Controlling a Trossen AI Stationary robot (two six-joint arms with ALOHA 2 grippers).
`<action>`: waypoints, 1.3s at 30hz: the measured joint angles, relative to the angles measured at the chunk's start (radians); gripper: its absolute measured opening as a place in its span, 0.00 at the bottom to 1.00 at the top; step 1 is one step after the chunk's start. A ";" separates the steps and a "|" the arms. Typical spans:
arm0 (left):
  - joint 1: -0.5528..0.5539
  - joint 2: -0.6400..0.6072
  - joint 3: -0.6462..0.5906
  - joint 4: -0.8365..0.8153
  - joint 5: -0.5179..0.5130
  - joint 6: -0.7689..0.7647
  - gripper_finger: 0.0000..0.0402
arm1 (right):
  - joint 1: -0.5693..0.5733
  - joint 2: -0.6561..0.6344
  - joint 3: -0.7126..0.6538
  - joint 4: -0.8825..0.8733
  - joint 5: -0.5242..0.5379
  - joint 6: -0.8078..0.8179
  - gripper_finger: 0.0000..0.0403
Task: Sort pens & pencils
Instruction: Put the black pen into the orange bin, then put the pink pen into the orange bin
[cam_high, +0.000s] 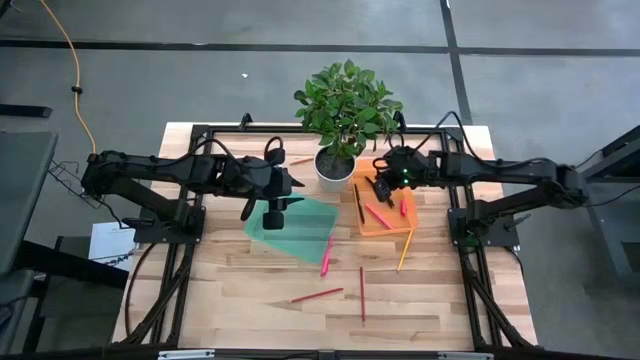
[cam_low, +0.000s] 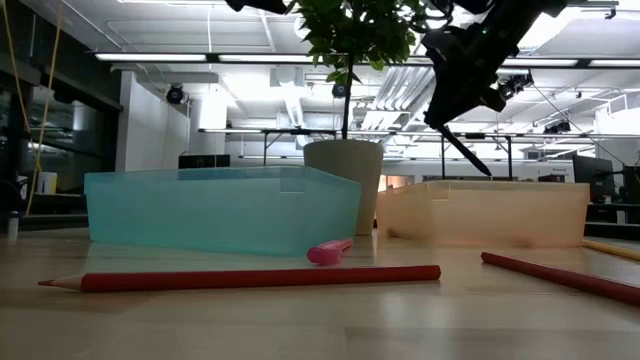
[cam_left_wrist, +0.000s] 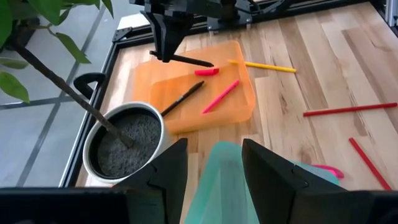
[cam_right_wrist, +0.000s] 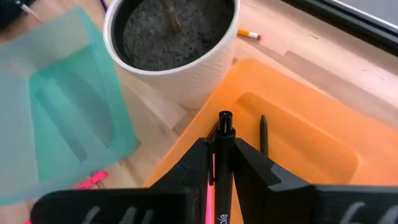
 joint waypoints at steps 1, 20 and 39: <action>0.000 0.000 0.000 -0.001 0.000 0.000 0.34 | 0.000 0.003 0.000 0.000 -0.001 0.000 0.11; 0.000 0.000 0.000 -0.018 0.000 0.006 0.33 | 0.000 0.005 0.000 -0.032 -0.035 0.007 0.32; 0.000 -0.048 0.000 -0.208 -0.034 0.009 0.33 | 0.057 -0.047 0.000 -0.024 -0.105 0.015 0.33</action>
